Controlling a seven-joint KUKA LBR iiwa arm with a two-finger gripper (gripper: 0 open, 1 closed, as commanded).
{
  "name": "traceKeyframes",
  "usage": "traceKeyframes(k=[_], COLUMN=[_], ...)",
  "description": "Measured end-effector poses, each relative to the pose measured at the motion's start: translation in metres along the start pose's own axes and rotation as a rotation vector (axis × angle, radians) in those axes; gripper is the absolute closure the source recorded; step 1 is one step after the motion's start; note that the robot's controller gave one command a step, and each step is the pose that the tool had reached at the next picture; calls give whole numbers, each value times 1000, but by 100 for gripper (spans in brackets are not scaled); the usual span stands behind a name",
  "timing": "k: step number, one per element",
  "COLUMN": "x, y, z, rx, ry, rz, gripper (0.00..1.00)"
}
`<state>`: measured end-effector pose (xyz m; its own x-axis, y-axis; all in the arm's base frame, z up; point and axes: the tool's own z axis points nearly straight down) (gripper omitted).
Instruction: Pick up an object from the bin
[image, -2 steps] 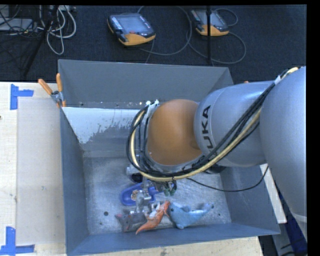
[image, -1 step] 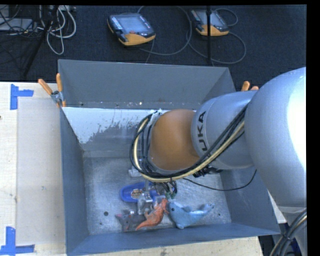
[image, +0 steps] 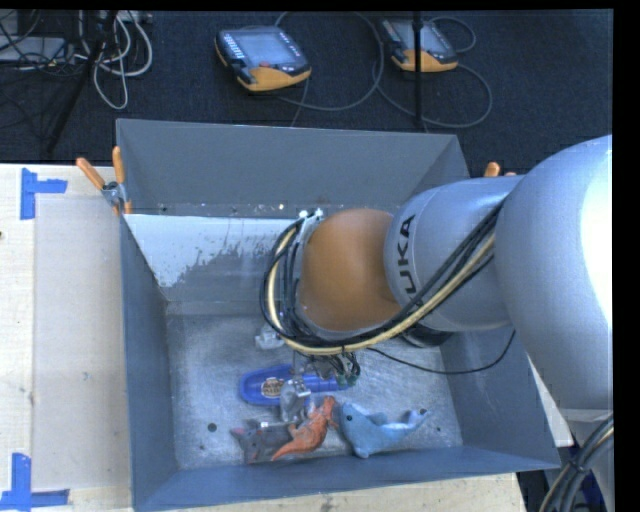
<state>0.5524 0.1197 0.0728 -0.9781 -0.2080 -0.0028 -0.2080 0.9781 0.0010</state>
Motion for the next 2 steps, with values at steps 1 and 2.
traceKeyframes(k=[1,2], x=[3,26], y=[3,-17], z=[-1,-2], rx=[-2,-3], ry=[-7,-14], rz=[70,124], gripper=[0,100])
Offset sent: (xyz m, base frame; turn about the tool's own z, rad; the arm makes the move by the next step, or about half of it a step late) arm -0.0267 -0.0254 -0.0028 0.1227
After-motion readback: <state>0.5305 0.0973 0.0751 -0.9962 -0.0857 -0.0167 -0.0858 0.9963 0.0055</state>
